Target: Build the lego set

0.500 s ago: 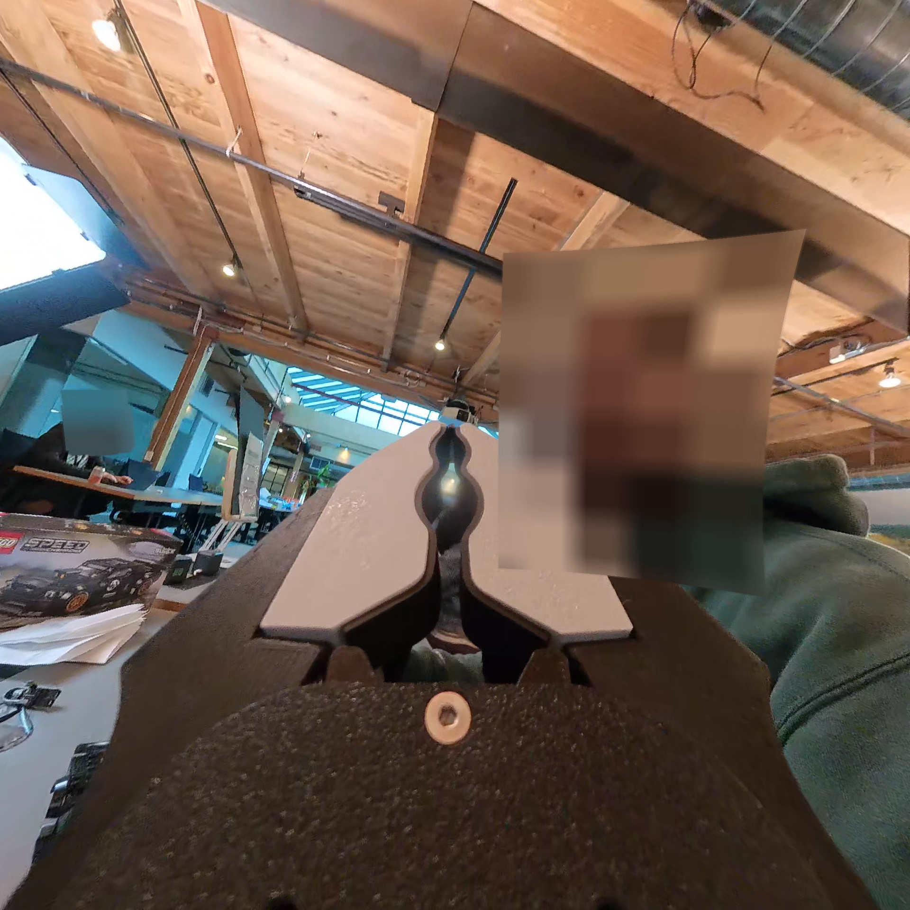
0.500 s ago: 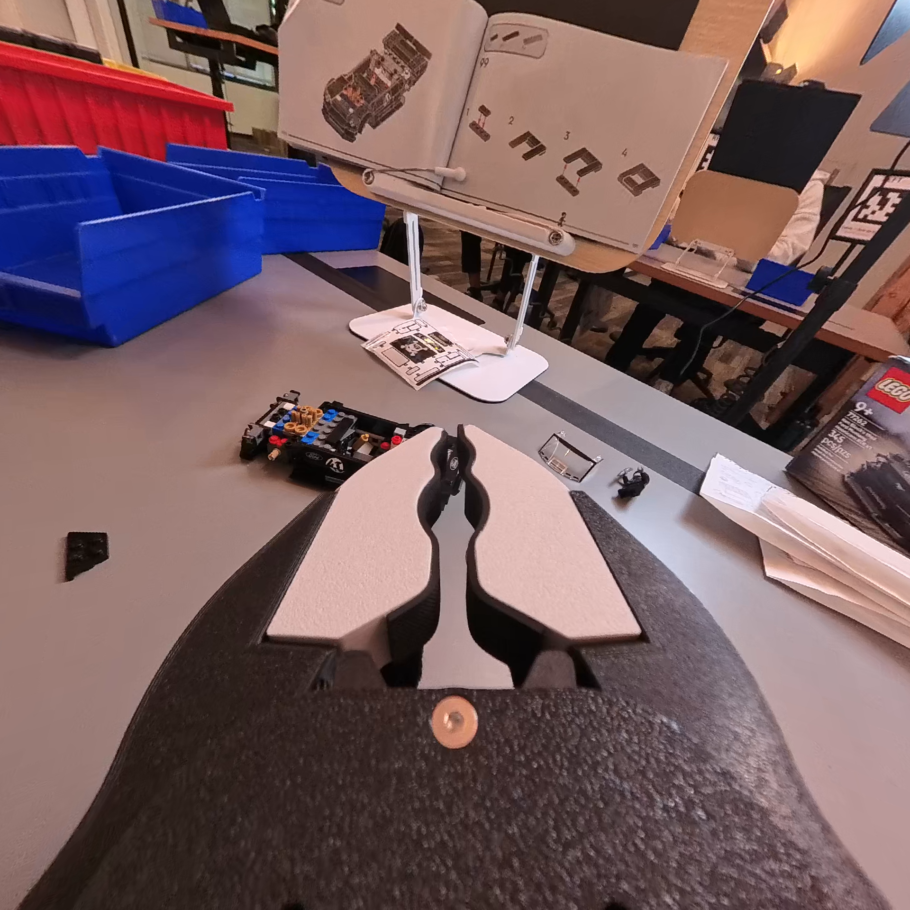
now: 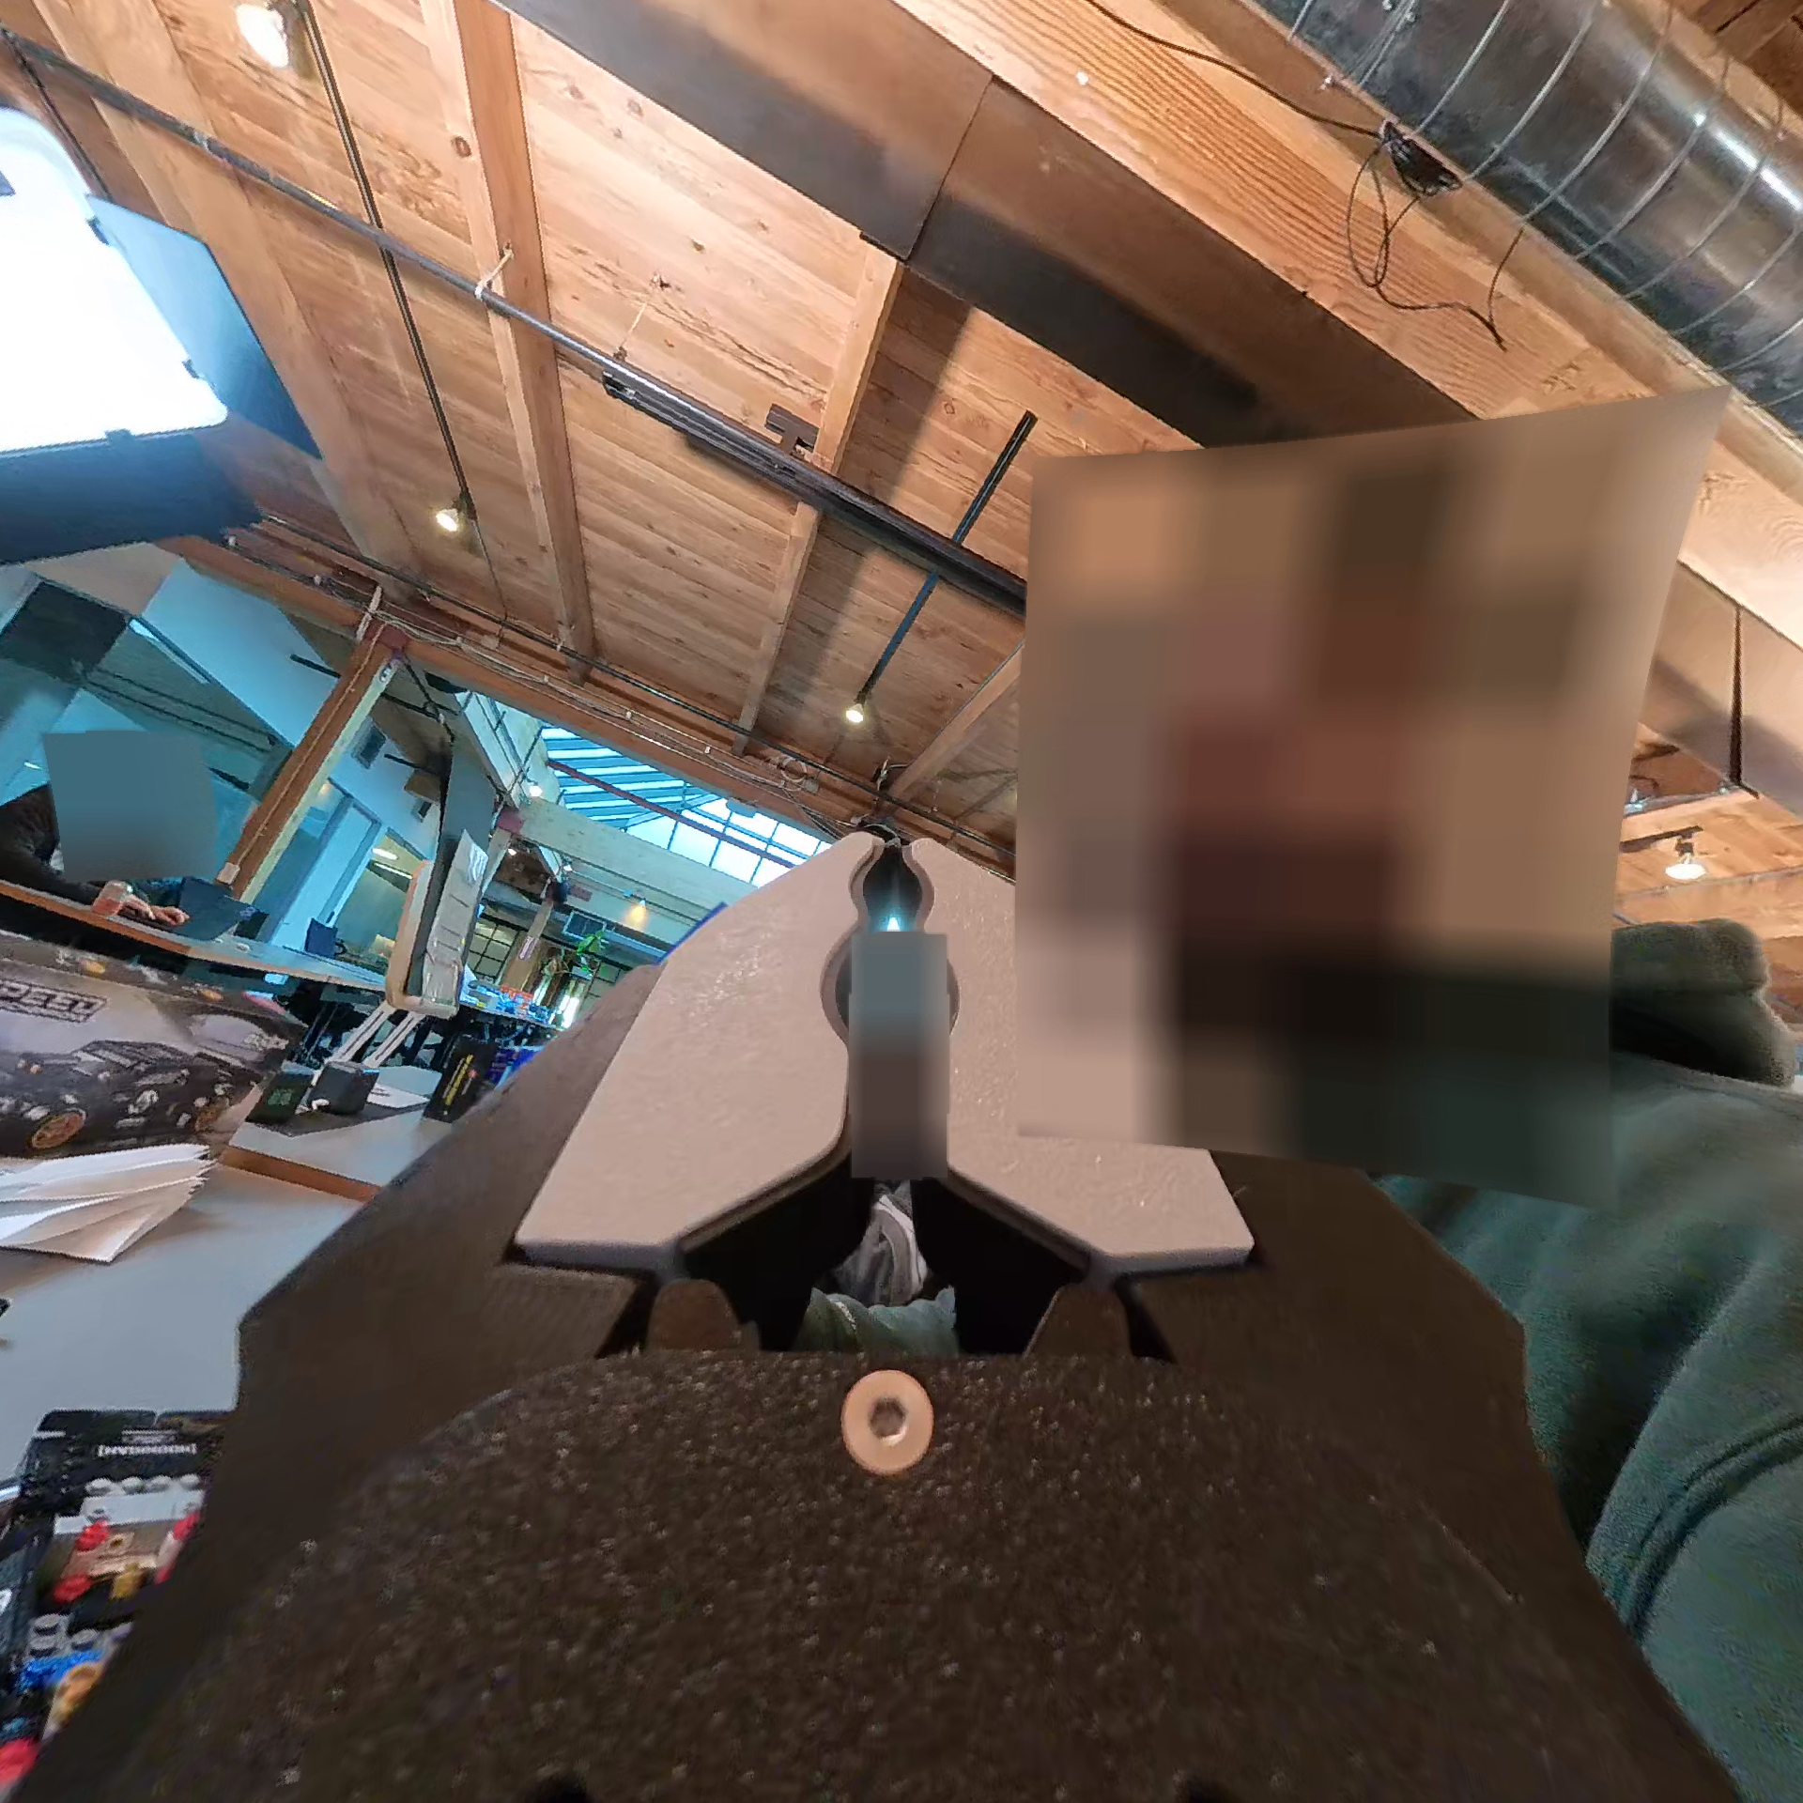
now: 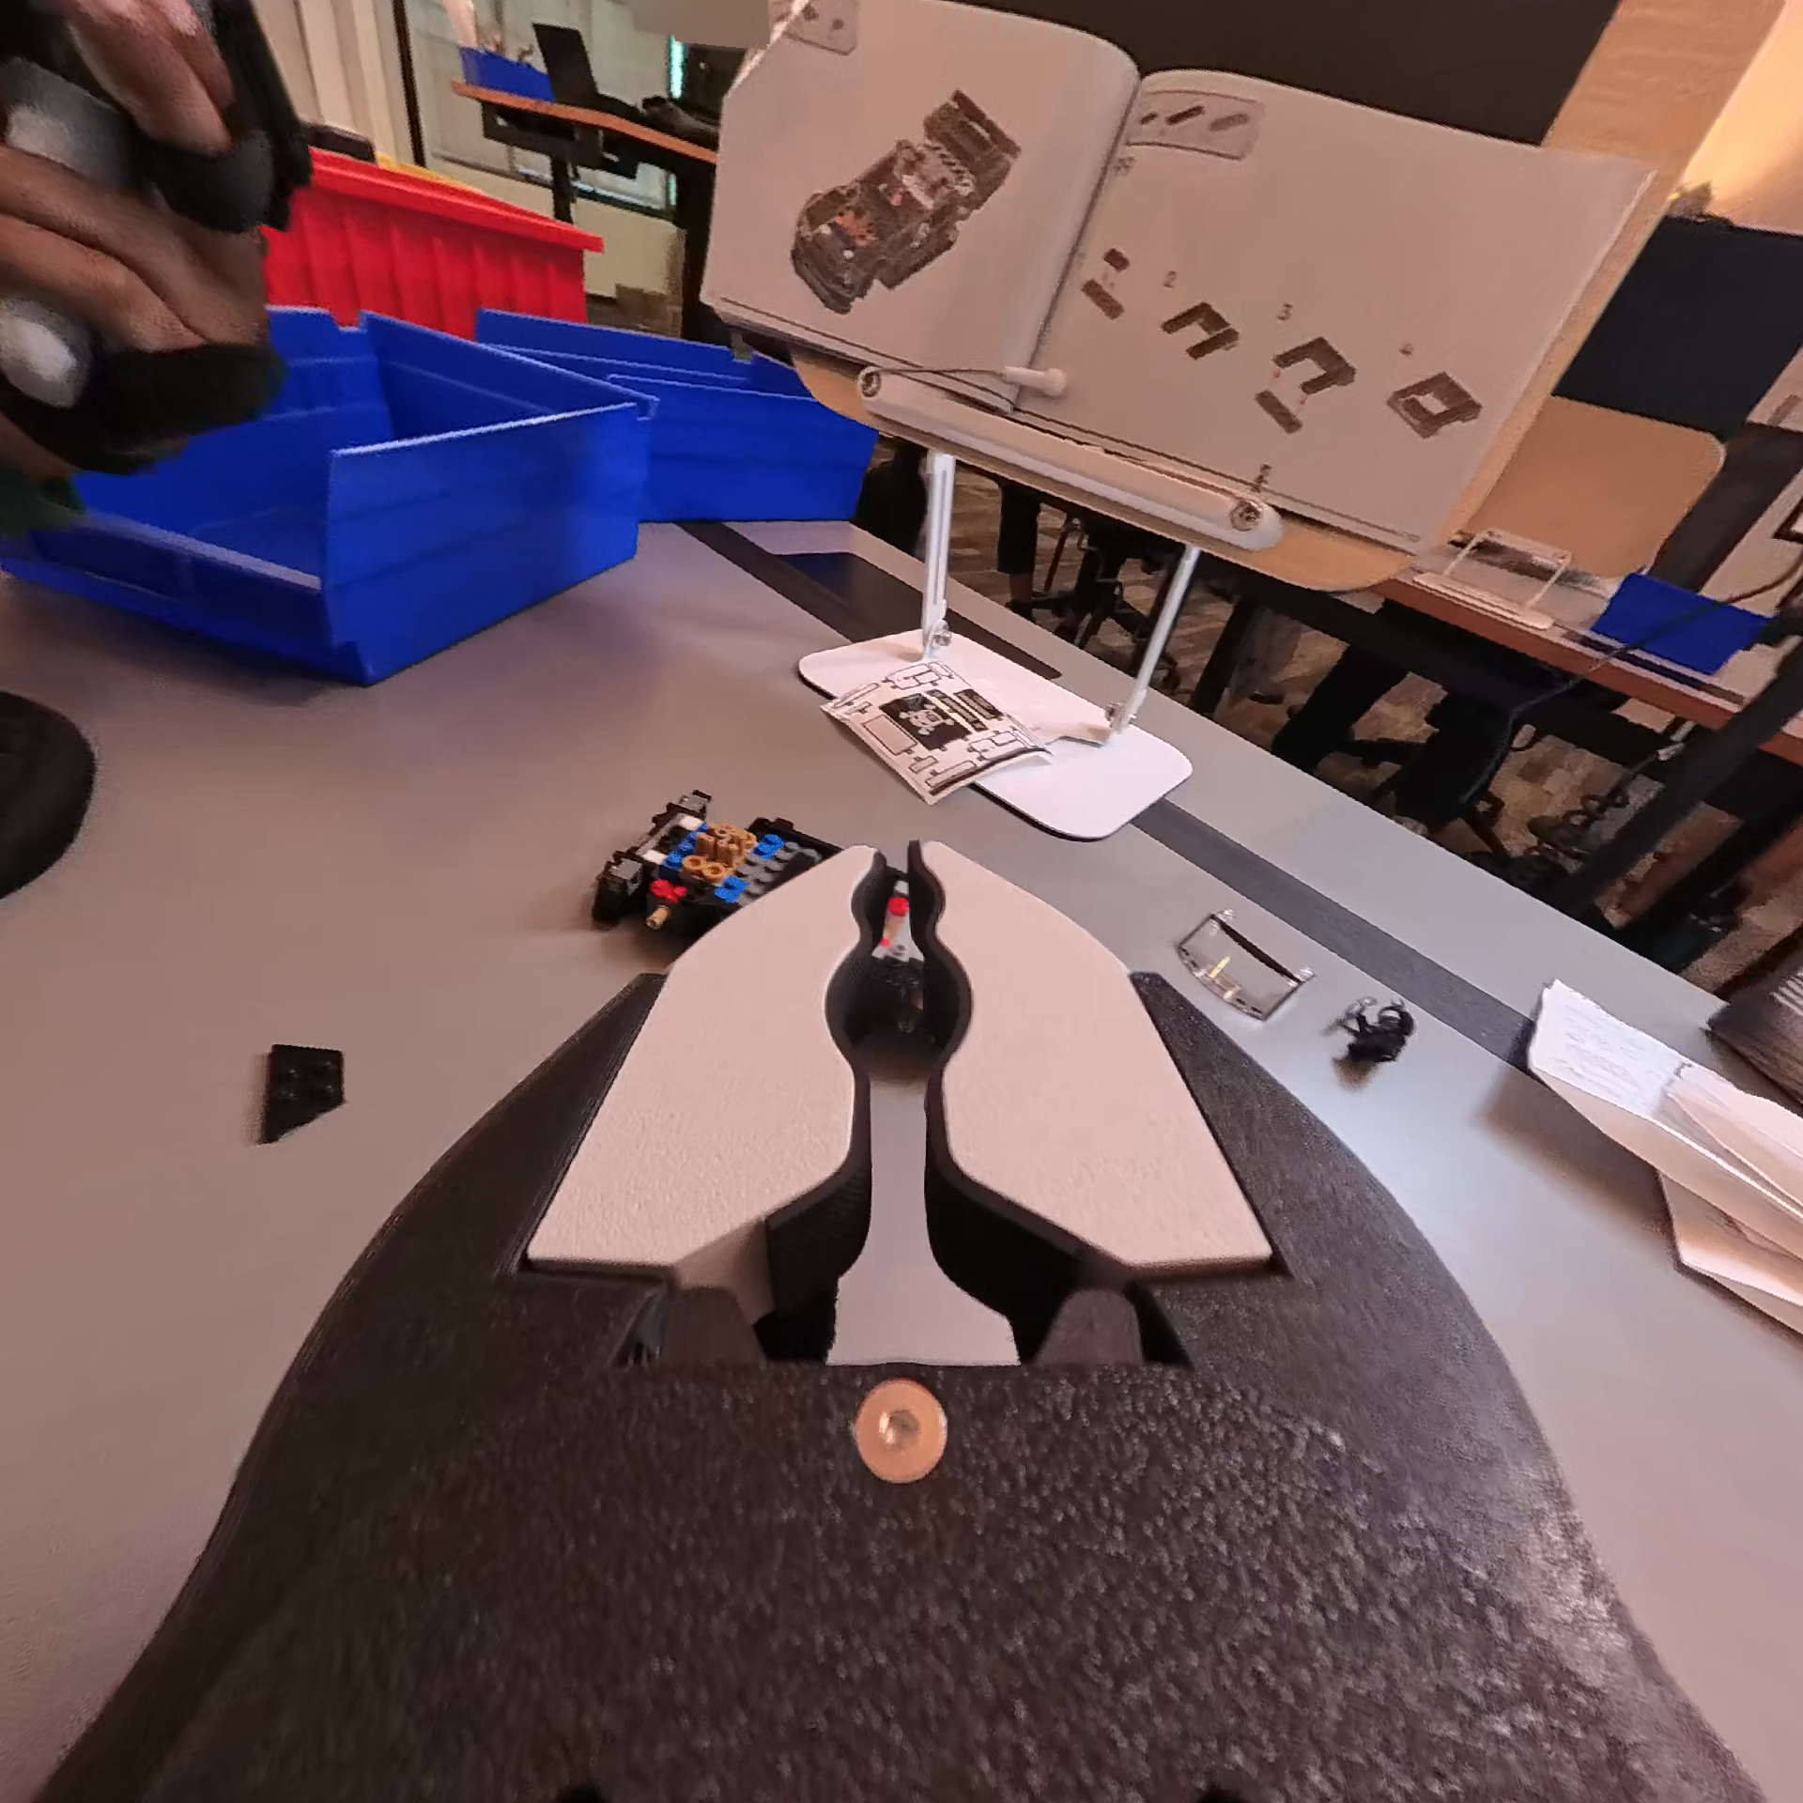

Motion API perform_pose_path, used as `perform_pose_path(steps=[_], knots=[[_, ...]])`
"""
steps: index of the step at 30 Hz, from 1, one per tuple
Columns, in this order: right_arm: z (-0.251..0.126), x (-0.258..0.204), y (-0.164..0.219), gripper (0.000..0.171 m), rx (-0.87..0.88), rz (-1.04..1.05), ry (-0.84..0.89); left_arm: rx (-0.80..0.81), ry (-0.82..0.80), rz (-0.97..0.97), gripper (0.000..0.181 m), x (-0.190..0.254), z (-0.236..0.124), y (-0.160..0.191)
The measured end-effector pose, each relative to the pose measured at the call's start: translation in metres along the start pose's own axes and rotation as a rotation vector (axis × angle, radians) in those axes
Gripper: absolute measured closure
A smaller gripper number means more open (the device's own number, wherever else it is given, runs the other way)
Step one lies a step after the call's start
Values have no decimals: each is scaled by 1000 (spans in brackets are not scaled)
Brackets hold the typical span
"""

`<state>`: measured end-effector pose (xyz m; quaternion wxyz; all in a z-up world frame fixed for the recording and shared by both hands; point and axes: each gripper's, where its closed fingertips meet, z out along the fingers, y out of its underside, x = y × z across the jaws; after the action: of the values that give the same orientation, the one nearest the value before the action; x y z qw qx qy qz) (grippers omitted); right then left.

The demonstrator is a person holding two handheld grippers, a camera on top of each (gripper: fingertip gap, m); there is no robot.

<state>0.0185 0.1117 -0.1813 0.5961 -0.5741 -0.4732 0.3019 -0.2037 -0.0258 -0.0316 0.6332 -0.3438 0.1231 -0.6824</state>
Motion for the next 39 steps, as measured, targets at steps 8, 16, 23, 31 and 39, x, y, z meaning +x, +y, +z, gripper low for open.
perform_pose_path(steps=[8, 16, 23, 31, 39], knots=[[12, -34, -35, 167, 96, 138, -136, -24, 38, -99, 180, -7, 19, 40], [20, -72, -71, 166, 164, 115, -275, -30, 40, -213, 180, -22, 45, 81], [17, -91, -66, 154, 162, 42, -337, -39, 35, -359, 180, -36, 55, 120], [23, -97, -73, 148, 177, 14, -389, -32, 5, -412, 180, -47, 49, 130], [40, -104, -91, 148, 207, -40, -433, -8, -2, -441, 180, -52, 42, 128]])
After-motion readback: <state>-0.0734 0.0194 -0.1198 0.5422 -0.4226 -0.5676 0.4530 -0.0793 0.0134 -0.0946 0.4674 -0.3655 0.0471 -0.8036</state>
